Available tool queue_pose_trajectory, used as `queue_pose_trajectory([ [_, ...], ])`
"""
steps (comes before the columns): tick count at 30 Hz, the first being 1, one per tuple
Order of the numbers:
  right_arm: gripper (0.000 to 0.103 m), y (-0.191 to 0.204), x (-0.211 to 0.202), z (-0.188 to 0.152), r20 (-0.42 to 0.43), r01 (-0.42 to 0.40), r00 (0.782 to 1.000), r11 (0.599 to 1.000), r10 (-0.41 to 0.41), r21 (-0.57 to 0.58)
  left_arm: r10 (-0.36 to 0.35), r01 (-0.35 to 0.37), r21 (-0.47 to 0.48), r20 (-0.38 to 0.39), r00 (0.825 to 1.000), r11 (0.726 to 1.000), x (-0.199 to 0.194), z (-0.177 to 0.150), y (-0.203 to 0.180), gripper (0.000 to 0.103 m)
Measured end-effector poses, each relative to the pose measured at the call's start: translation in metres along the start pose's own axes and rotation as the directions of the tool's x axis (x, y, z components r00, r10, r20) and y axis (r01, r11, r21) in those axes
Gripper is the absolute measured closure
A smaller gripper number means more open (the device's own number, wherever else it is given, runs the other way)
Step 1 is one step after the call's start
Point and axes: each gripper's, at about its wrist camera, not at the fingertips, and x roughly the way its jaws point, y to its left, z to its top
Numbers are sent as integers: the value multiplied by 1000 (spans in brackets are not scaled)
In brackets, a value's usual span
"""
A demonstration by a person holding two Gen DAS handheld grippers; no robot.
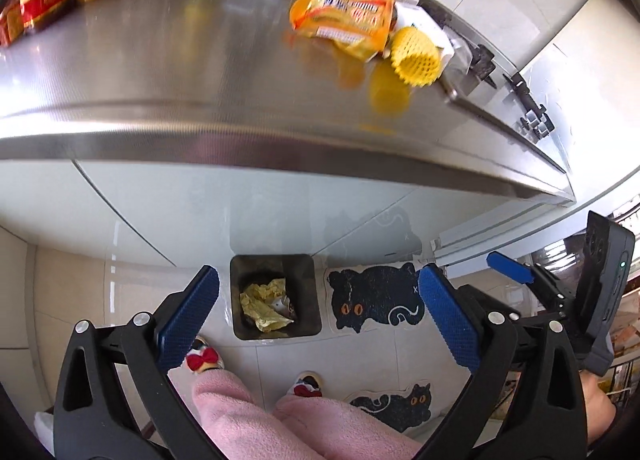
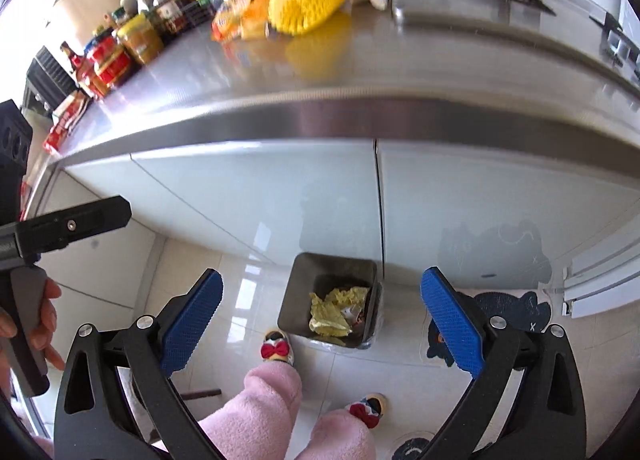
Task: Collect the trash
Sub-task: 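Raise both tools back up toward the counter trash, then grasp the orange soap wrapper with the left tool while the right tool grasps the yellow foam net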
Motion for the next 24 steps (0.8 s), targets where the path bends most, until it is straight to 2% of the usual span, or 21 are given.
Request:
queue_pose_trajectory([
  [5, 3, 2, -42, 46, 122, 0, 992, 999, -6, 46, 3, -5, 28, 68, 998, 1000, -35, 43, -1, 8],
  [11, 3, 10, -53, 95, 214, 32, 976, 998, -44, 60, 2, -11, 62, 130, 991, 998, -51, 95, 6, 8],
  [16, 3, 16, -47, 124, 239, 31, 970, 997, -47, 72, -15, 4, 70, 163, 986, 998, -48, 132, 12, 8],
  [21, 5, 17, -31, 150, 242, 22, 970, 997, -40, 77, -33, 21, 79, 161, 986, 997, -28, 164, 13, 8],
  [24, 14, 12, -15, 161, 217, 8, 976, 996, -28, 94, -46, 33, 88, 139, 989, 996, -13, 182, 13, 9],
])
